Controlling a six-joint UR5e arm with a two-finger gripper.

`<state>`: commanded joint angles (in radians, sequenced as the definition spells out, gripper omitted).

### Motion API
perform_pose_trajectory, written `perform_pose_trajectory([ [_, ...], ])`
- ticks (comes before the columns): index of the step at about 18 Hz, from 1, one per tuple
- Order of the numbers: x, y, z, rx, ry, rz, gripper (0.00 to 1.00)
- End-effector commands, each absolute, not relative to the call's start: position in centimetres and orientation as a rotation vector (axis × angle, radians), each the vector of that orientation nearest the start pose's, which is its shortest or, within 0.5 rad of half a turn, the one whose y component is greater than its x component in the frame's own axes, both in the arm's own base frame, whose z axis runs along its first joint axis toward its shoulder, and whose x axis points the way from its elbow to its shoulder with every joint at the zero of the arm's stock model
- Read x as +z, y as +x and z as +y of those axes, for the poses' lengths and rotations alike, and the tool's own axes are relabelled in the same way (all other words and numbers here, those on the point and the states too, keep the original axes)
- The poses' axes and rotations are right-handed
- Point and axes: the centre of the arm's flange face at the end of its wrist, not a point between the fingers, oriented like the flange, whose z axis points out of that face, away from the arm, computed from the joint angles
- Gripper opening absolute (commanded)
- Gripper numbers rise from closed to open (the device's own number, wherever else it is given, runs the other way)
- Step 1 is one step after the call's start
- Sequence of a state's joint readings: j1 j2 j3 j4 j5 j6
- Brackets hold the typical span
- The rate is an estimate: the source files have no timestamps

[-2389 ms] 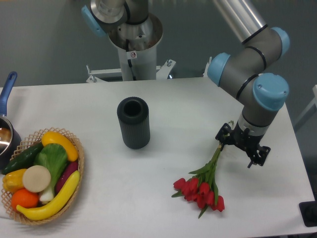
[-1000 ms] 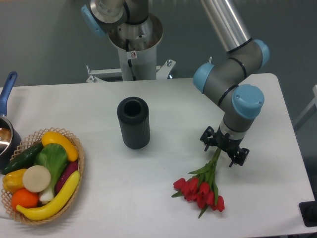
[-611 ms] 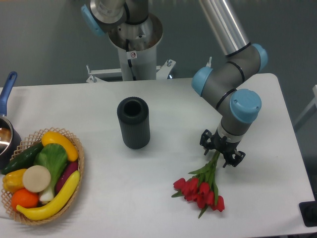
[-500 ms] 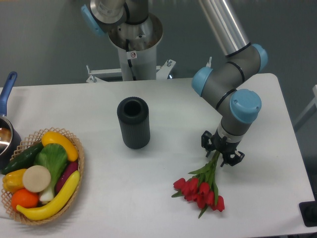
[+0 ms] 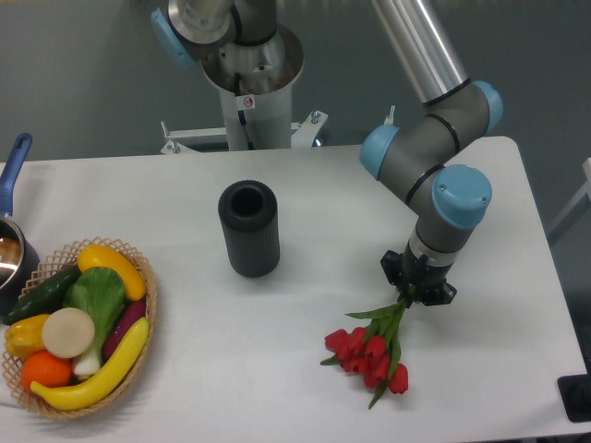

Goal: Pick up the flowers from the table
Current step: 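Lift the gripped red tulips up off the table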

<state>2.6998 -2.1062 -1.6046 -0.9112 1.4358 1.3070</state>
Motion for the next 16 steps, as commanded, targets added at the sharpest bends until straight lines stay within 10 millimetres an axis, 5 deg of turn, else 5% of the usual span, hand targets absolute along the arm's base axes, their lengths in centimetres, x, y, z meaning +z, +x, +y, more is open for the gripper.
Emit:
perform_pose_trajectory([
  [9,28.5,-55.7,40.6,0.245,-2.982,0.25,0.0],
  [16,30.9,-57.0,40.8,0.2,-3.03,0.264,0.03],
])
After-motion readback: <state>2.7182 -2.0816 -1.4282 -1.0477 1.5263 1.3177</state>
